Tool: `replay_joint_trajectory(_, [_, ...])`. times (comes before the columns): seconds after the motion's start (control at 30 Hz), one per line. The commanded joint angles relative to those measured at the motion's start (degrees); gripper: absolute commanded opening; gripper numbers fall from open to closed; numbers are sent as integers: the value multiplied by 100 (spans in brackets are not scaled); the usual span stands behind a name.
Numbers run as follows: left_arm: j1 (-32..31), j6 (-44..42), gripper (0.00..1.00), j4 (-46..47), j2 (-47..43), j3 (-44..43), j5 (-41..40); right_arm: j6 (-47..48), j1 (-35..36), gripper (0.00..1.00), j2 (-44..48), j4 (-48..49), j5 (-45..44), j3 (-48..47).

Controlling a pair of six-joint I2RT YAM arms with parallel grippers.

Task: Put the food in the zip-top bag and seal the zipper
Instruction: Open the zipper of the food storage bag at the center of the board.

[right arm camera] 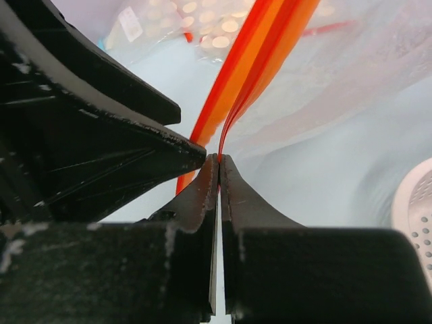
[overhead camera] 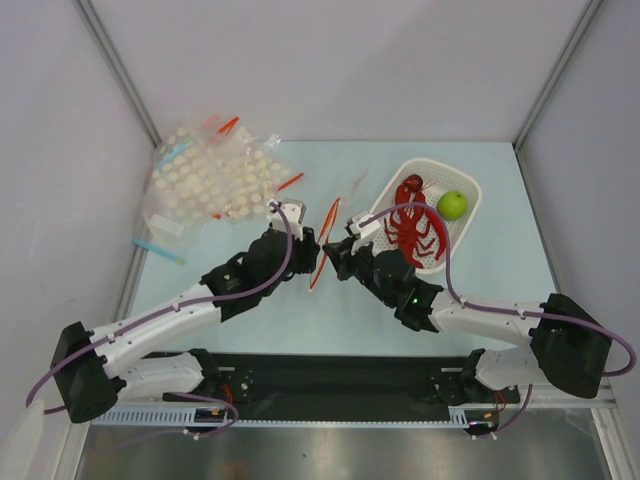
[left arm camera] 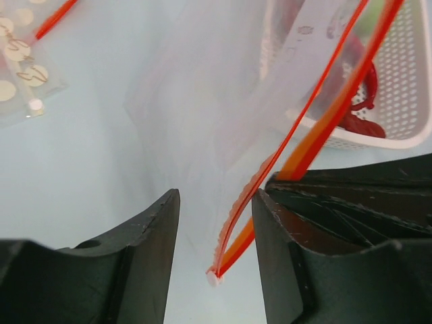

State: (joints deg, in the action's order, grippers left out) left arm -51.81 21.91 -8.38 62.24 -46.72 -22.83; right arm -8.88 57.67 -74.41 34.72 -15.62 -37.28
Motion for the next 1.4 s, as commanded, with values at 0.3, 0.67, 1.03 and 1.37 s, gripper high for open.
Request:
replay_joint_trajectory(0.3, [-22,-135,41,-383,552,-575,-766,-96,16,0,410,79,112,-17])
replay_joint_trajectory(0.67, [-610,23,0,-2244,341,-1496,-2251,-1017,-615,0,208,-80,1371,-104])
replay_joint_trajectory(1.03, [-751,-91,0,-2652,701,-2350,-1278,-1730,-1284,0,-179,-764,2933,-684])
replay_joint_trajectory(1.37, [-295,910,0,-2589,1517,-2719,-1374,-1739,-1697,0,-38,-2443,2160,-1124])
